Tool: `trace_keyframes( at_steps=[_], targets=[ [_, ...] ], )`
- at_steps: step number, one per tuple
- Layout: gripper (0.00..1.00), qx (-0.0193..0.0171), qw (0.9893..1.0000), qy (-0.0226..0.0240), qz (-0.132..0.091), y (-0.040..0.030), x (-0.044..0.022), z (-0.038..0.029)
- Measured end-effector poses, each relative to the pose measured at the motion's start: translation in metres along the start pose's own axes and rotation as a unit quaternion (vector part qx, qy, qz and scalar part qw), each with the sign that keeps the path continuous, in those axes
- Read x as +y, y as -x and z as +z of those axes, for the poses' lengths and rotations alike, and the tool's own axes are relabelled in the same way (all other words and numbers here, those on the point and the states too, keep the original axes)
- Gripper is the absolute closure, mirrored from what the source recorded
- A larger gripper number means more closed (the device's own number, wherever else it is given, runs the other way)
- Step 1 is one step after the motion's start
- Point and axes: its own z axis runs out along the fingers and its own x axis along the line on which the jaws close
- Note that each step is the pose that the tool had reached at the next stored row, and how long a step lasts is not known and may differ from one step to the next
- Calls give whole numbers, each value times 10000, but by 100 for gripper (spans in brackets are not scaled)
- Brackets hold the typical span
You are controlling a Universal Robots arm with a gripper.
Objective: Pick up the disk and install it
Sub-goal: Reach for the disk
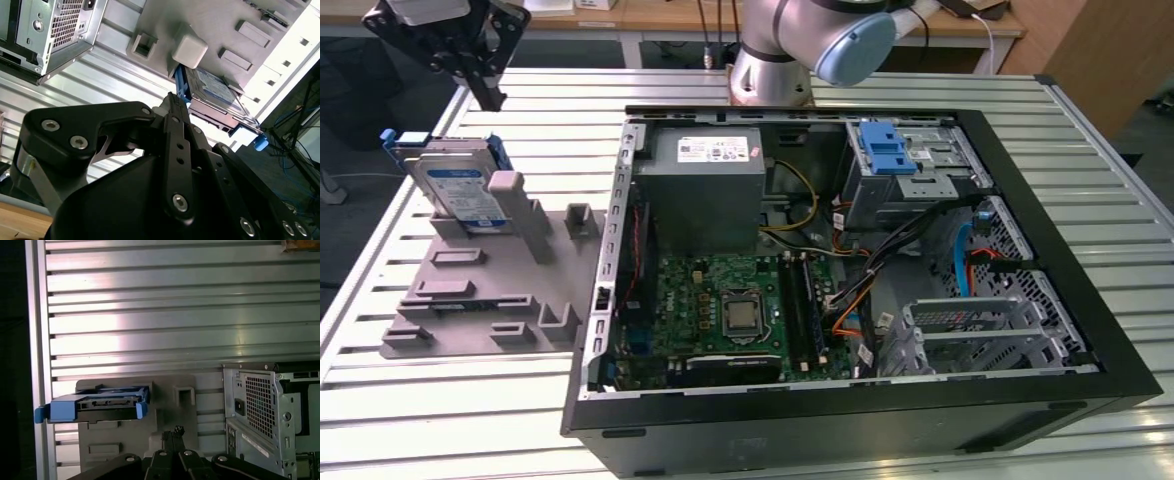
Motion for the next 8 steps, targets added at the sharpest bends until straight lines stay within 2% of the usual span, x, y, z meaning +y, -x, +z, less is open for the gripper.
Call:
trace_keyframes(
  at_steps=[8],
  targets=[
    [89,0,10000,0,0,-95,52,7]
  ],
)
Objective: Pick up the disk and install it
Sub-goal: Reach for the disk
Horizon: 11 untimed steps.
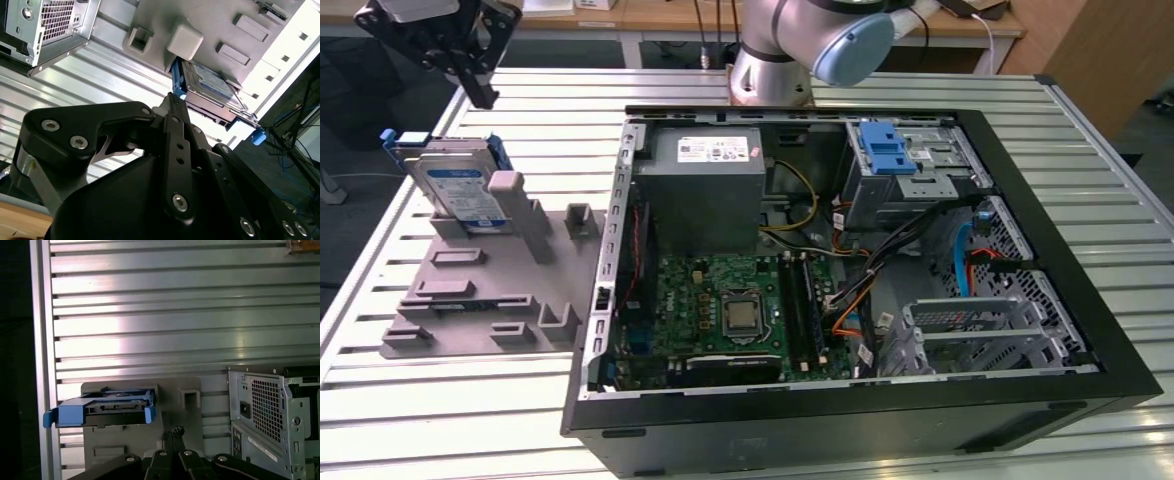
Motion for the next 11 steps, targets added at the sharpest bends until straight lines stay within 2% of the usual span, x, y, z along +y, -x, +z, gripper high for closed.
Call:
trace_keyframes(
  at_steps=[6,11],
  targets=[
    [89,0,10000,0,-1,-95,38,6],
    [89,-1,10000,-1,0,-156,40,12]
  ],
)
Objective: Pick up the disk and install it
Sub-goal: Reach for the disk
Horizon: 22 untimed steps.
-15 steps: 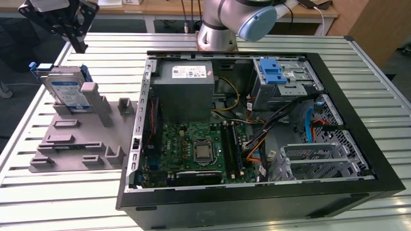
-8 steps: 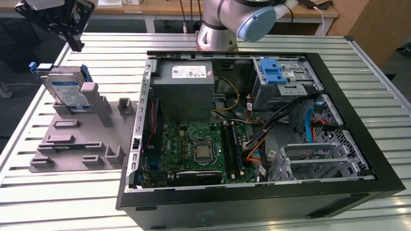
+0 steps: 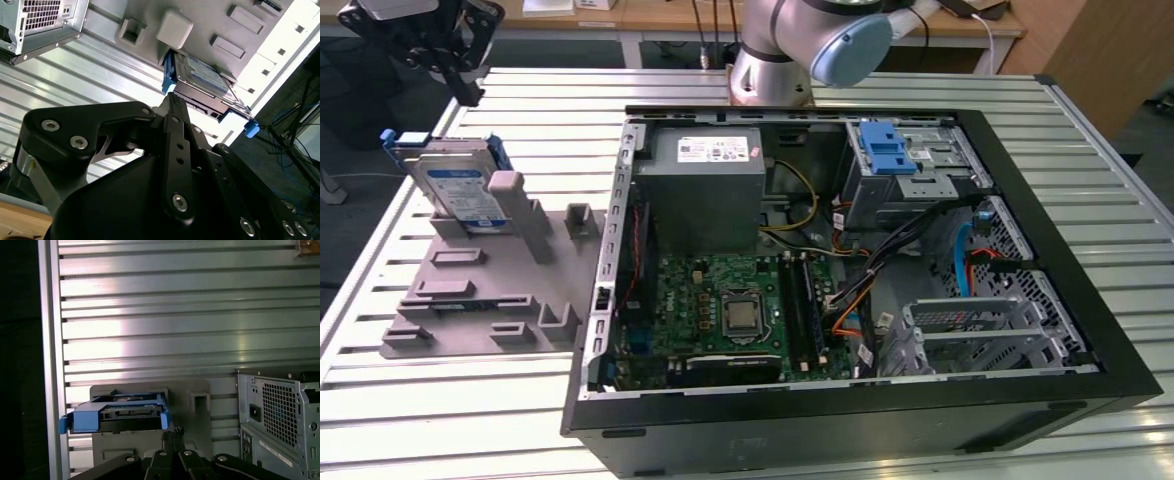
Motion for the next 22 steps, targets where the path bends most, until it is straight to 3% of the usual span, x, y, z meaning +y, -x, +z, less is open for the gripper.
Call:
trace_keyframes(
  at_steps=[6,9,11,22],
  targets=[
    [89,0,10000,-15,0,-3,1,0],
    [89,-8,9999,-121,-4,-2,1,0],
    [89,-12,9999,-160,-6,-2,0,2],
    [89,-11,9999,-162,-5,-166,-10,12]
  ],
)
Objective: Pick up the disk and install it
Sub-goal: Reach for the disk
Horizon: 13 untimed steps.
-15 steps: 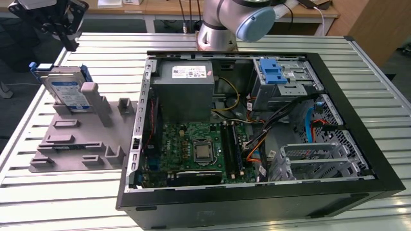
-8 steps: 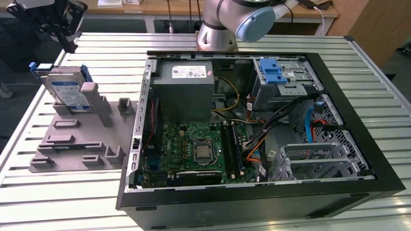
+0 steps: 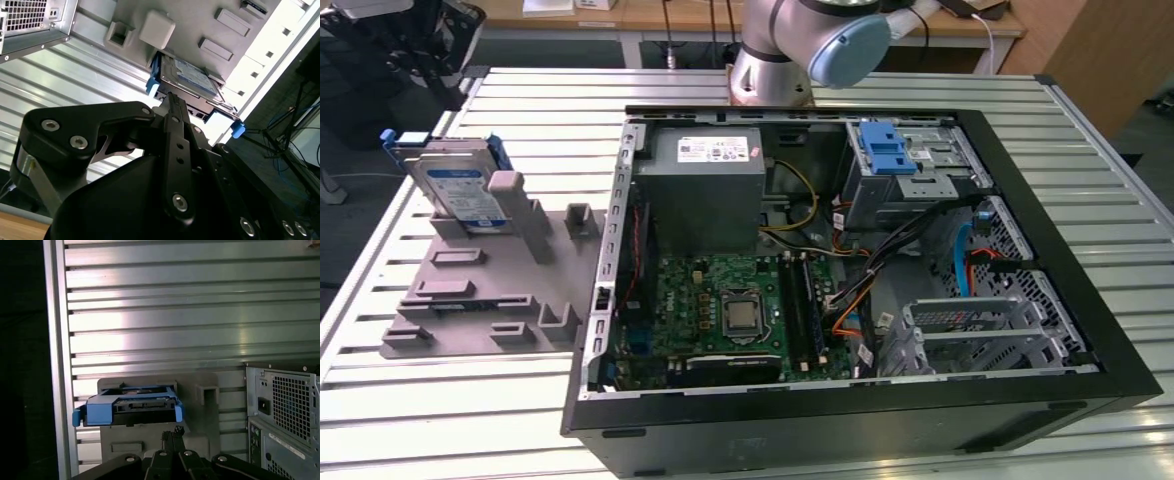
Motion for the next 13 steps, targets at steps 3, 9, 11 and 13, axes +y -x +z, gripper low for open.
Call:
trace_keyframes(
  at_steps=[3,9,11,13],
  targets=[
    [89,0,10000,2,0,-58,-2,4],
    [89,0,10000,5,0,-135,-6,13],
    [89,0,10000,5,0,-160,-5,14],
    [89,1,10000,5,0,-182,-5,16]
  ],
)
